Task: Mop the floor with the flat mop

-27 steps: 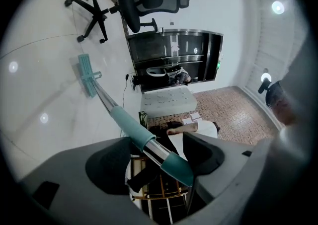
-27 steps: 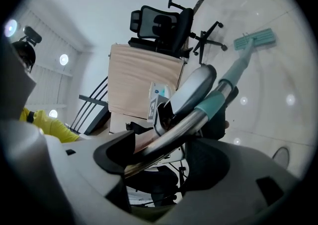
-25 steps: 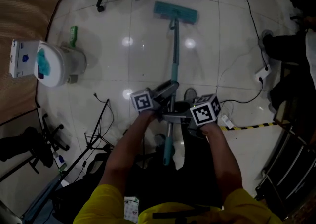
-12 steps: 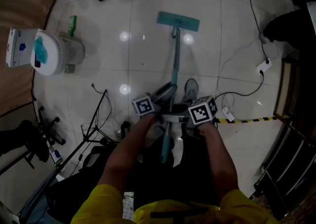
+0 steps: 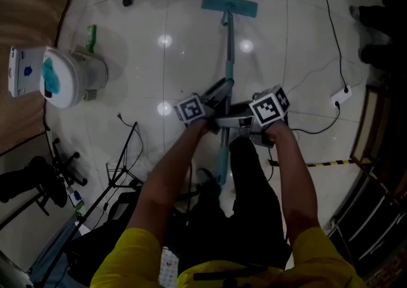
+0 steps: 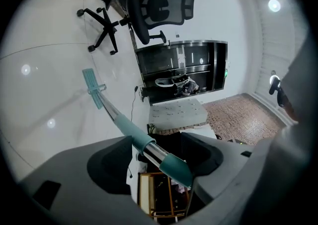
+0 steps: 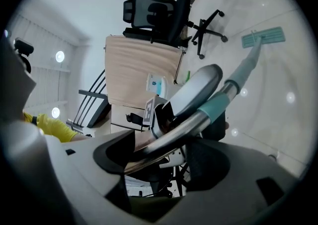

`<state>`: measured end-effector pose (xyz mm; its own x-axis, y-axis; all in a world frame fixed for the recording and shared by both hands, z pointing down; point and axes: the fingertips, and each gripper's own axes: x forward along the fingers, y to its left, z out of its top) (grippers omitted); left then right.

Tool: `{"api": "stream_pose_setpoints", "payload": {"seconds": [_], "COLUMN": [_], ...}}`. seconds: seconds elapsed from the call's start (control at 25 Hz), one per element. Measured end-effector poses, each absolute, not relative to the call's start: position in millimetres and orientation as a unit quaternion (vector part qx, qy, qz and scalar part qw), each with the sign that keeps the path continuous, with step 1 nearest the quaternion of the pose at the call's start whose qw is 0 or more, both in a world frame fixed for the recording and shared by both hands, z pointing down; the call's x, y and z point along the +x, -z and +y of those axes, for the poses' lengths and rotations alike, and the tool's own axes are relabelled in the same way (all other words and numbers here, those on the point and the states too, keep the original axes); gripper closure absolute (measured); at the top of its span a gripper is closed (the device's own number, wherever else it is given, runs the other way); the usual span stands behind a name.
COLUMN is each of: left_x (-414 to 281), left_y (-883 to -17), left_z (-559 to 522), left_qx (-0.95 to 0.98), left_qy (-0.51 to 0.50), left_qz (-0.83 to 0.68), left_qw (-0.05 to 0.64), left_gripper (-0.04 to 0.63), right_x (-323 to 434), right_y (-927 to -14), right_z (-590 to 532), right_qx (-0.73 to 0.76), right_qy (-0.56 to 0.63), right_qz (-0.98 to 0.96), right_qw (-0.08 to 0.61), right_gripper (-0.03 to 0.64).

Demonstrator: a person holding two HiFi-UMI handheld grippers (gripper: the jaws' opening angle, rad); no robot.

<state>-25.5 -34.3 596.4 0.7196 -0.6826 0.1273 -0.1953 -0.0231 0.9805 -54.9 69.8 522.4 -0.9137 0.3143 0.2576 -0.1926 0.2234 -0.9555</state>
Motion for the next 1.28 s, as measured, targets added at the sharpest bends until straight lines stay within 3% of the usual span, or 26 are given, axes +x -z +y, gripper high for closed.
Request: {"api": "stream_pose_setpoints", "payload": {"seconds": [0.24, 0.4, 0.88, 1.28], "left_x": [-3.3, 3.7, 3.7, -28.9], "left_y": [-594.0, -591.9, -541.6, -522.2], "left_z": [-128.1, -127.3, 93.3, 284.2], "left_qx": [0.711, 0.706, 0.694, 0.684], "left_qy": [0.201, 0.177, 0.146, 0.142], "left_qz": [-0.297, -0.299, -0.232, -0.206], "left_qw": [0.605, 0.617, 0.666, 0.685], "left_gripper": [0.299, 0.295, 0.278, 0.272], "right_x": [-33.9, -26.4, -21.7, -65.6], "right_y": [-525.0, -514.9, -463.0, -441.8], "right_z": [-20.6, -22.9, 191.9, 383.1], "right_qx": [-0.037, -0.038, -0.054, -0.058], "right_qy": [-0.61, -0.602, -0.626, -0.65], "right_qz": [-0.765, -0.771, -0.749, -0.729], "right_qw": [0.203, 0.202, 0.21, 0.207], "right_gripper": [0.288, 0.288, 0.286, 0.284]}}
